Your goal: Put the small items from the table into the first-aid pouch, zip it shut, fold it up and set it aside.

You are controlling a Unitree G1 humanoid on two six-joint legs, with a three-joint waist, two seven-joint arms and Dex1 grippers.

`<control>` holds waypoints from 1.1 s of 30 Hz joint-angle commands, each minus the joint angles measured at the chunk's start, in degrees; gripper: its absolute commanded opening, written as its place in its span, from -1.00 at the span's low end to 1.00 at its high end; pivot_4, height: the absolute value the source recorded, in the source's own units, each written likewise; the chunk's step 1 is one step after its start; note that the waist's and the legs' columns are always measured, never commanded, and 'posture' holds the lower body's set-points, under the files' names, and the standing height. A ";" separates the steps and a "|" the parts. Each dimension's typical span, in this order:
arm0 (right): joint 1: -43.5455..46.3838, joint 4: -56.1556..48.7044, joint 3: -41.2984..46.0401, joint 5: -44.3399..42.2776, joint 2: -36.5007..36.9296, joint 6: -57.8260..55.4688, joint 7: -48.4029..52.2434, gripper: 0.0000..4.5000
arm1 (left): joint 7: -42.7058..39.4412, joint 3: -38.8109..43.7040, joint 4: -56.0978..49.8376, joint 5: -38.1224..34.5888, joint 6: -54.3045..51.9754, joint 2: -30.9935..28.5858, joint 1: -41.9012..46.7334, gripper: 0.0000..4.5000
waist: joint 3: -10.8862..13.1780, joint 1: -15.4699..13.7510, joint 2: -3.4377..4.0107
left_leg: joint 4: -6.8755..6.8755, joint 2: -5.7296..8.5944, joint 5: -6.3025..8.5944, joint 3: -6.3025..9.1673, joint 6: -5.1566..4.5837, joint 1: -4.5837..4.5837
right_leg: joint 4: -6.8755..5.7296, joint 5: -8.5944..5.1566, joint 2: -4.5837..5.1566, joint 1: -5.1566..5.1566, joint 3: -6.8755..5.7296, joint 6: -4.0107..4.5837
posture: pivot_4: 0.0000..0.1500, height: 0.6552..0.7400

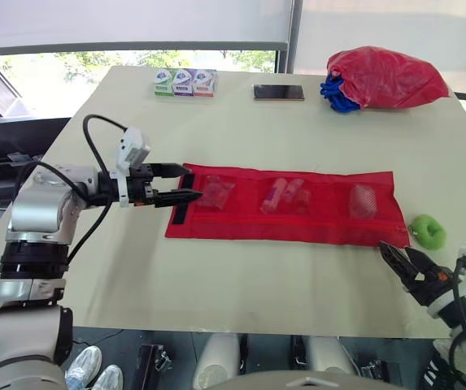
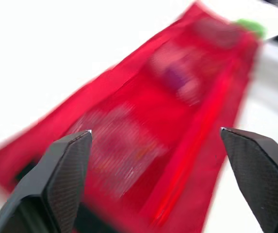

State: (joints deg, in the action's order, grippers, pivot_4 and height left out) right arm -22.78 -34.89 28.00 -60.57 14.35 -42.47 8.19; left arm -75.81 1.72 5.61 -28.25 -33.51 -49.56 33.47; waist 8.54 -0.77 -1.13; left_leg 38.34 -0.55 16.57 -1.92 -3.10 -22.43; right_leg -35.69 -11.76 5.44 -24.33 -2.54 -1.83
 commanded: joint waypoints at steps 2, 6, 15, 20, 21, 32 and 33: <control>1.67 -0.40 0.89 -10.73 -2.59 -1.01 -12.05 1.00 | -3.06 -1.24 -8.89 -1.33 1.92 -0.51 1.84 0.98 | 0.02 0.08 0.09 | 0.00 0.00 -0.02 0.00 0.02 -0.09 | -0.01 0.01 0.00 -0.08 -0.05 -0.01 | 1.00 1.00; 2.30 0.23 -0.74 -14.86 -2.79 -0.74 -16.89 1.00 | -5.85 -2.90 -13.77 -3.49 -0.60 -1.40 3.43 0.98 | 0.01 0.15 0.08 | 0.00 0.01 -0.03 -0.01 0.02 -0.11 | -0.01 0.00 -0.15 -0.08 -0.09 -0.01 | 1.00 1.00; 8.26 4.79 -4.65 -16.70 -7.20 4.65 -19.16 1.00 | -9.36 -3.89 -20.89 -10.49 -6.61 -1.53 6.27 0.98 | 0.00 1.01 0.01 | 0.17 -0.02 -0.05 0.08 -0.01 0.03 | -0.05 -0.16 -1.72 0.09 1.09 -0.34 | 1.00 1.00; 10.65 6.99 -5.59 -14.84 -9.06 8.14 -17.61 1.00 | -9.32 -4.09 -21.11 -10.91 -6.52 -1.32 6.35 0.98 | 0.01 1.58 0.01 | 0.17 -0.05 -0.05 0.10 -0.01 0.13 | -0.11 -0.16 -2.30 0.16 1.90 -0.33 | 1.00 1.00; 10.92 7.12 -5.72 -14.25 -9.35 8.94 -16.94 1.00 | -9.38 -4.07 -21.14 -10.99 -6.45 -1.35 6.22 0.98 | 0.01 1.57 0.01 | 0.16 -0.05 -0.05 0.11 -0.01 0.14 | -0.11 -0.16 -2.37 0.17 2.00 -0.33 | 1.00 1.00; 13.40 9.93 -6.01 -7.87 -11.35 15.64 -14.92 0.20 | -9.76 -3.67 -19.64 -10.69 -4.71 -0.99 5.36 1.00 | 0.02 1.55 0.03 | 0.16 -0.04 -0.06 0.07 0.00 0.19 | -0.14 -0.16 -2.50 0.19 2.24 -0.33 | 1.00 1.00; 13.40 10.14 -5.83 -6.98 -11.04 16.18 -14.51 -0.02 | -9.31 -3.59 -19.49 -10.67 -4.65 -0.73 5.41 1.00 | 0.02 1.55 0.03 | 0.16 -0.04 -0.06 0.07 0.01 0.20 | -0.15 -0.16 -2.51 0.19 2.25 -0.32 | 1.00 1.00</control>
State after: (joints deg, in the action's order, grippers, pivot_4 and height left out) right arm -9.78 -23.61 21.22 -68.34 2.95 -28.17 -7.27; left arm -85.02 -2.86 -13.81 -38.44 -39.05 -50.17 38.33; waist 8.56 0.78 -1.10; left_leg 38.50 -0.59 16.51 -1.85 -3.09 -22.23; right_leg -35.84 -11.92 2.94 -24.14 -0.29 -2.15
